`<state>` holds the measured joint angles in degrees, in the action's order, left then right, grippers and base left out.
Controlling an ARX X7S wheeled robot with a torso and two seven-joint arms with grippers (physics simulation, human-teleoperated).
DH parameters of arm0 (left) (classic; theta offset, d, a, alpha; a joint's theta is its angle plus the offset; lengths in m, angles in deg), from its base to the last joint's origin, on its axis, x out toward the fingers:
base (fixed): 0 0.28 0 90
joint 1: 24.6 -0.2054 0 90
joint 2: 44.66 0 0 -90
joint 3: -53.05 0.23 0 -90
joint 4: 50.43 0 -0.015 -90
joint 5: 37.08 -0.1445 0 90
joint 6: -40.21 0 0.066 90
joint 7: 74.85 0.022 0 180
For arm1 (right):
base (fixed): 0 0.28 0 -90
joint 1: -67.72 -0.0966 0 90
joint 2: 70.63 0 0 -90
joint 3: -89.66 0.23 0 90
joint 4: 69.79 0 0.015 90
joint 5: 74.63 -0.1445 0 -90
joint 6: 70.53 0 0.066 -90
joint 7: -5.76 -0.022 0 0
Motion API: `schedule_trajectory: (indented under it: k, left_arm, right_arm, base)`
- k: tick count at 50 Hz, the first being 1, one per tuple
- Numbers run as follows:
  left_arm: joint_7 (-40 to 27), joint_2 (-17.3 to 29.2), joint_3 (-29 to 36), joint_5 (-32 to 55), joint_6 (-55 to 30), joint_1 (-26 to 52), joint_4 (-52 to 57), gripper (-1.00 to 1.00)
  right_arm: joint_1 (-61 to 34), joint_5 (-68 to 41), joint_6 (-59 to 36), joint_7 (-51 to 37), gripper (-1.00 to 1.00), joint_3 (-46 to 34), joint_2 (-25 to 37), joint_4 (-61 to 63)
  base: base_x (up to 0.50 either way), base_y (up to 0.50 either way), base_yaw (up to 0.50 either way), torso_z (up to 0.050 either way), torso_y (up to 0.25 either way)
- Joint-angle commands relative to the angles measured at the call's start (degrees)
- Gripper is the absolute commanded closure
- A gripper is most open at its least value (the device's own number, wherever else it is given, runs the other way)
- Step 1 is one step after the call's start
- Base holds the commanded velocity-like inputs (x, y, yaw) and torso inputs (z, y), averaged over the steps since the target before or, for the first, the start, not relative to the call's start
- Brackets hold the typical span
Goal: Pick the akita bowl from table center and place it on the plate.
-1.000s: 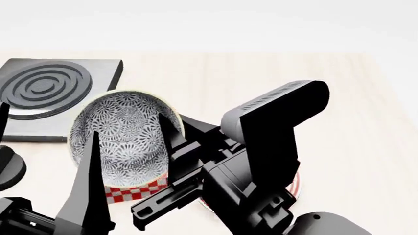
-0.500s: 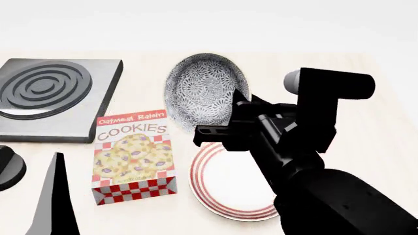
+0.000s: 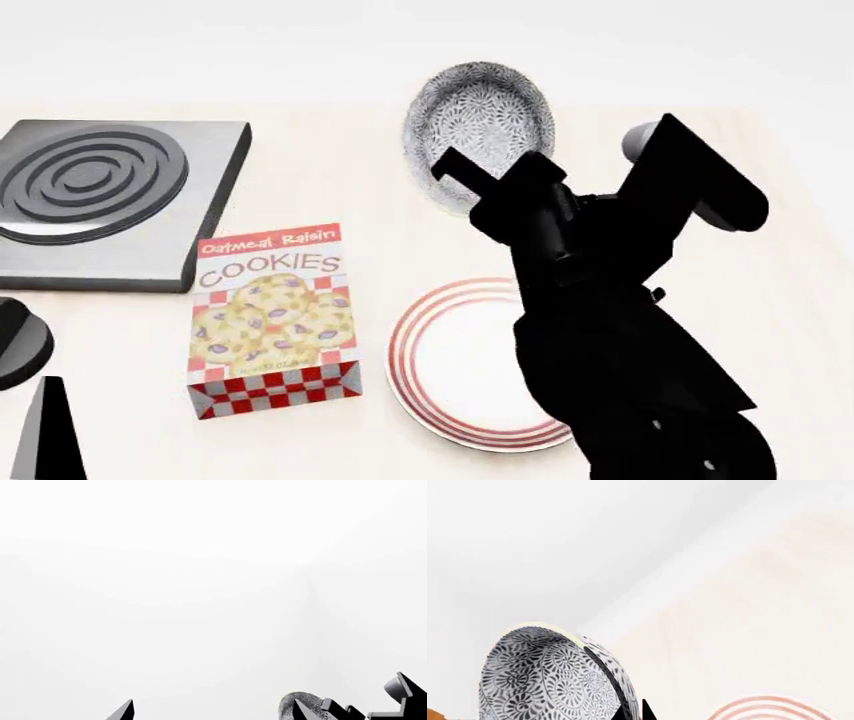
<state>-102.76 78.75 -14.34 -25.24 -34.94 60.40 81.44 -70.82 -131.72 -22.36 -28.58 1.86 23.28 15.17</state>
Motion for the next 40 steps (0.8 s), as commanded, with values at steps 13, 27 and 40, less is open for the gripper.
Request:
schedule_trajectory:
  k: [13, 27, 40]
  left_arm:
    - [-1.80, 1.01, -2.30, 0.93, 1.78, -2.17, 0.83, -1.00]
    - [-1.89, 0.90, -2.26, 1.11, 1.93, -1.94, 0.60, -1.00]
    - [-1.95, 1.08, -2.45, 1.66, 2.24, -1.96, 0.37, -1.00]
  right_arm:
    - [-1.63, -12.01, 37.29, -21.48, 1.00, -12.16, -3.38, -11.98]
    - [-2.69, -19.53, 42.76, -30.85, 1.00, -15.59, -3.19, -16.63]
    - [-3.11, -22.37, 45.23, -37.76, 1.00, -18.94, -2.90, -18.78]
  base:
    - [0.00, 0.00, 0.00, 0.000, 0.001]
    - [0.00, 0.00, 0.00, 0.000, 0.001]
    - [0.00, 0.00, 0.00, 0.000, 0.000]
